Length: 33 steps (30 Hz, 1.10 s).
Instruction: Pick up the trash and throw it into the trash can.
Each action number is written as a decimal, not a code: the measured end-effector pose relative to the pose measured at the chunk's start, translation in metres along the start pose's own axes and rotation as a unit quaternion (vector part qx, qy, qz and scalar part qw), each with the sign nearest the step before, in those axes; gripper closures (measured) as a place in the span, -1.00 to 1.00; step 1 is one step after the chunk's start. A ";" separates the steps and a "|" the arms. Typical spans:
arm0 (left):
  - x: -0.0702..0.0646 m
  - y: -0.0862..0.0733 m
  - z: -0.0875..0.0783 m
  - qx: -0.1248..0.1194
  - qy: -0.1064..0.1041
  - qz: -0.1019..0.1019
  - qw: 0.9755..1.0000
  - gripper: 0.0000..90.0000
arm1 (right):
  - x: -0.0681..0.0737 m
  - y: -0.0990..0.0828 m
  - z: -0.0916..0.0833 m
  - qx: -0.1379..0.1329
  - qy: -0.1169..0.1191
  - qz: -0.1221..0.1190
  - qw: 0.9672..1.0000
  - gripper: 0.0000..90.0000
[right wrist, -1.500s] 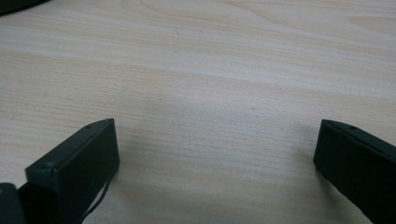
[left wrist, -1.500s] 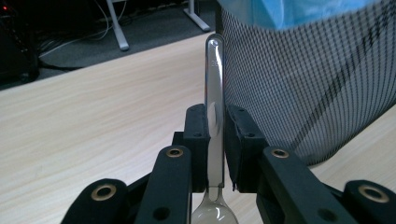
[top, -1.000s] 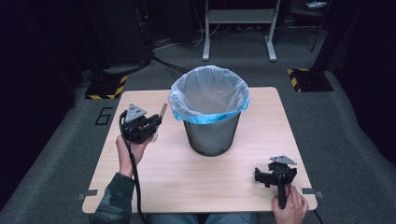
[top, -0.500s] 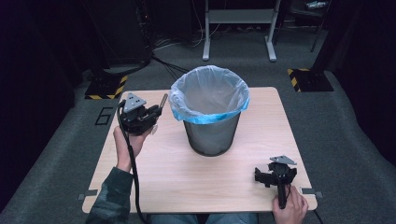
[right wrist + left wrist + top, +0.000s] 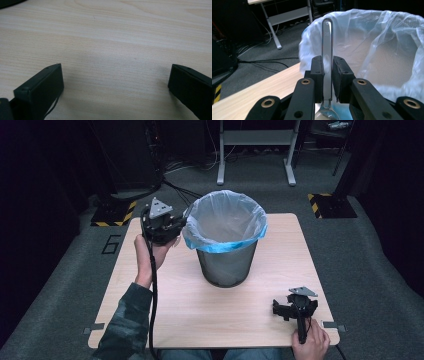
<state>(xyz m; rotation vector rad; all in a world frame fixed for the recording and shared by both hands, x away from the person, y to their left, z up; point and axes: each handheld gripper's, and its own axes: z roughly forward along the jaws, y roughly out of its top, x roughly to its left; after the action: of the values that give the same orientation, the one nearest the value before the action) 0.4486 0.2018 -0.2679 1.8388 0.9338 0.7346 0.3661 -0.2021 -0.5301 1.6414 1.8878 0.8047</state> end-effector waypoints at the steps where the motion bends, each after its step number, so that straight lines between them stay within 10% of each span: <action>1: -0.002 0.003 0.002 0.000 -0.001 0.003 1.000 0.76 | 0.000 0.000 0.000 0.000 0.000 0.000 1.000 -1.00; 18: -0.032 0.052 0.042 -0.006 -0.026 0.038 0.999 0.76 | 0.000 0.000 0.000 0.000 0.000 0.001 1.000 -1.00; 33: -0.042 0.059 0.075 0.019 -0.042 0.036 0.998 0.76 | 0.000 0.000 0.000 -0.001 0.001 -0.001 1.000 -1.00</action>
<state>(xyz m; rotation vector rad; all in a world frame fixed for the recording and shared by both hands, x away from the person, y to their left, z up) 0.5030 0.1145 -0.2487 1.9299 0.8361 0.6813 0.3662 -0.2023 -0.5301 1.6386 1.8878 0.8070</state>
